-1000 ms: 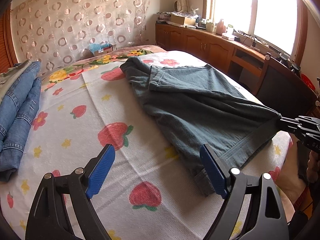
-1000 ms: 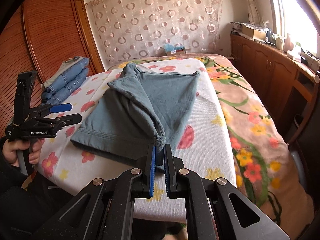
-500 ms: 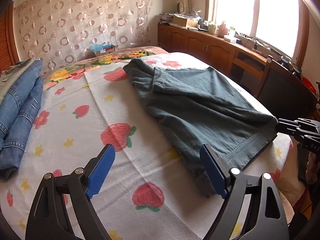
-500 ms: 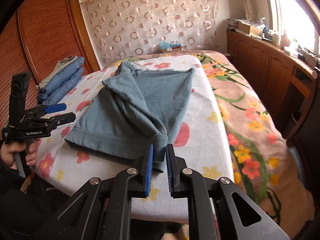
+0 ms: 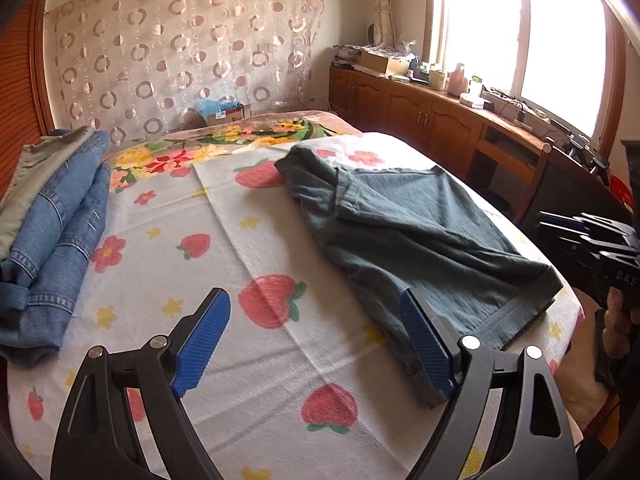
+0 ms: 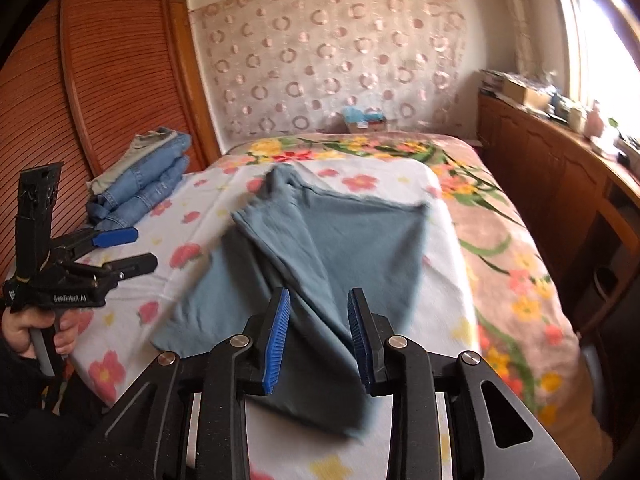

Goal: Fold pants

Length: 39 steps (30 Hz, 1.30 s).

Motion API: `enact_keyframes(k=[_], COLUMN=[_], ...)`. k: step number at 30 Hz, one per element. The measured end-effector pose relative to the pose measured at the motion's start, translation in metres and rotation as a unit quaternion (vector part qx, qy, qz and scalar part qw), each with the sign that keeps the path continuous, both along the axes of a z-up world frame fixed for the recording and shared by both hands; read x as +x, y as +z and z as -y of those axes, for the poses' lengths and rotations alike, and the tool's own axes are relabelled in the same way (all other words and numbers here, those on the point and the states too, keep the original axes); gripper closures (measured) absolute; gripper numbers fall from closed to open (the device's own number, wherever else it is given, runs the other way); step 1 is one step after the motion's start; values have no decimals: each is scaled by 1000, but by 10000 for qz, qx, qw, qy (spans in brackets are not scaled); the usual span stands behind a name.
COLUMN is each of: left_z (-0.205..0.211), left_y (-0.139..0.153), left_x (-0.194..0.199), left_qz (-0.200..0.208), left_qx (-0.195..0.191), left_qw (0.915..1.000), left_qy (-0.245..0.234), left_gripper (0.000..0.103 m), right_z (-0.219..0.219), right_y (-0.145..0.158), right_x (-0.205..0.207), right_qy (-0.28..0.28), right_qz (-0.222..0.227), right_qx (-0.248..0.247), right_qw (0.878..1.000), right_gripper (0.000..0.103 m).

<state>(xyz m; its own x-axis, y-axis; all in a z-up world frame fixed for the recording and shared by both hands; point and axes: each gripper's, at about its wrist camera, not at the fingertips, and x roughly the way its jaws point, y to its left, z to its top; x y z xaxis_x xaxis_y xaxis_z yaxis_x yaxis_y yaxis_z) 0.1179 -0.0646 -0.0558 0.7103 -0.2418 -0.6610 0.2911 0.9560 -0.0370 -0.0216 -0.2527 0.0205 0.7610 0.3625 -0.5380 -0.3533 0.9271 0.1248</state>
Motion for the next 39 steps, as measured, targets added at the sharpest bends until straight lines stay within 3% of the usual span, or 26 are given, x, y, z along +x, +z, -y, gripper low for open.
enact_keyframes(k=[7,21,22,26,39], left_z=[-10,-32,-31,-27,1], left_y=[11,2,-1,-14,-32], left_x=[9,9,9,9,4], left_qz=[93,18,-20,-166,-382], left_qx=[-6,-183,-198,-216,-186], left_qw=[9999,9995,9995,9994,9991], left_qy=[52,241,240,193,-82], left_gripper=[16,16,16,16,16], right_z=[-46,-111,-111,-117,-50], right_y=[0,-9,-8,-7,18], right_x=[49,118,121,133,141], right_qy=[589,1023,998,954,197], right_qz=[-38,-423,-437,-483,-140], right_qx=[-71,-946,-1002,-1202,-700], right_qw=[9982,9893,9890,9870,9973], right_gripper=[72,72,72,98,98])
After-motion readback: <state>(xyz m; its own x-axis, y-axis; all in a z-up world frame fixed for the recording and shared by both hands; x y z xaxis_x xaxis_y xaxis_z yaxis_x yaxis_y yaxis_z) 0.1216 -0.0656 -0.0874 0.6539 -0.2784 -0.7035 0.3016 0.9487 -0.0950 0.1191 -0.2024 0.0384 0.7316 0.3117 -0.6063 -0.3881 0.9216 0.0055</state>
